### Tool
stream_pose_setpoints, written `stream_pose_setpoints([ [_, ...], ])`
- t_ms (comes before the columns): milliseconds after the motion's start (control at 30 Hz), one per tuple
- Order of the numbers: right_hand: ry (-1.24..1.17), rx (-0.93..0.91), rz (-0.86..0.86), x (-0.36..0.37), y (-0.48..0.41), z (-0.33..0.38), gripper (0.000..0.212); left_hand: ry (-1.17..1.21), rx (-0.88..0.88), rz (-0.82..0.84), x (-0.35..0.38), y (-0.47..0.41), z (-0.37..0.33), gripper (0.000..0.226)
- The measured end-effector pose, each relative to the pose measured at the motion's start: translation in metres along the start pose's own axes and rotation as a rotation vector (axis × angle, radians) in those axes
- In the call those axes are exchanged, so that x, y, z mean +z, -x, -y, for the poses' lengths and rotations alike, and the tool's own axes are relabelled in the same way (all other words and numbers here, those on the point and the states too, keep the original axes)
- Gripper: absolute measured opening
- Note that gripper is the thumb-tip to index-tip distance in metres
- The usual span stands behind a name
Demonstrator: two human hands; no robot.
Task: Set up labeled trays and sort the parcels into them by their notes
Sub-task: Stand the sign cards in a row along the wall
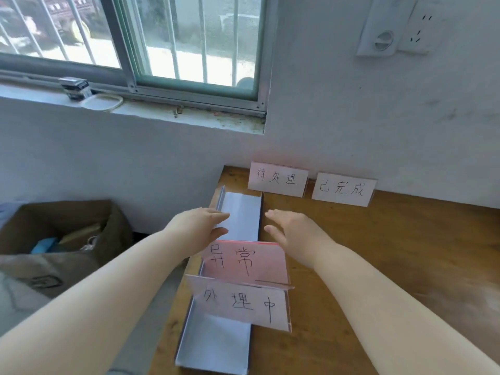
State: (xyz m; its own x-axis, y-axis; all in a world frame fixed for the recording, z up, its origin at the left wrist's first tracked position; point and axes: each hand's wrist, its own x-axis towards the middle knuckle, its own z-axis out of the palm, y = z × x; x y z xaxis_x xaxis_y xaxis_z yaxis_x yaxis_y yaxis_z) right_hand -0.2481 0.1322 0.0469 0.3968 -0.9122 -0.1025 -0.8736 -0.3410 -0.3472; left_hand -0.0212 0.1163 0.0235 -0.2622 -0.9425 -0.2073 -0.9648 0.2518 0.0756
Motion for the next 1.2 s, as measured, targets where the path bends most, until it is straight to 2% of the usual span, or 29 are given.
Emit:
stream_pose_setpoints([
  [100, 0.053, 0.055, 0.097, 0.013, 0.006, -0.002, 0.048, -0.014, 0.012, 0.054, 0.017, 0.006, 0.011, 0.051],
  [333, 0.053, 0.192, 0.12, 0.027, 0.006, -0.016, 0.042, 0.04, -0.095, 0.157, 0.049, -0.006, 0.044, 0.034],
  [500, 0.003, 0.223, 0.117, 0.036, 0.003, -0.023, 0.036, 0.072, -0.086, 0.081, 0.068, -0.016, 0.051, 0.026],
  [667, -0.084, 0.231, 0.038, 0.027, 0.006, -0.04, 0.032, 0.094, -0.031, 0.035, 0.054, -0.022, 0.039, 0.032],
  [800, -0.147, 0.214, -0.047, 0.012, 0.019, -0.068, 0.03, 0.082, -0.012, -0.062, 0.025, -0.03, 0.007, 0.034],
  [1000, -0.219, 0.238, -0.137, -0.011, 0.056, -0.132, 0.03, -0.046, 0.075, -0.056, -0.002, -0.045, -0.07, 0.035],
  [1200, -0.267, 0.227, -0.185, -0.033, 0.106, -0.222, 0.029, 0.08, 0.084, -0.074, -0.004, -0.074, -0.17, 0.035],
])
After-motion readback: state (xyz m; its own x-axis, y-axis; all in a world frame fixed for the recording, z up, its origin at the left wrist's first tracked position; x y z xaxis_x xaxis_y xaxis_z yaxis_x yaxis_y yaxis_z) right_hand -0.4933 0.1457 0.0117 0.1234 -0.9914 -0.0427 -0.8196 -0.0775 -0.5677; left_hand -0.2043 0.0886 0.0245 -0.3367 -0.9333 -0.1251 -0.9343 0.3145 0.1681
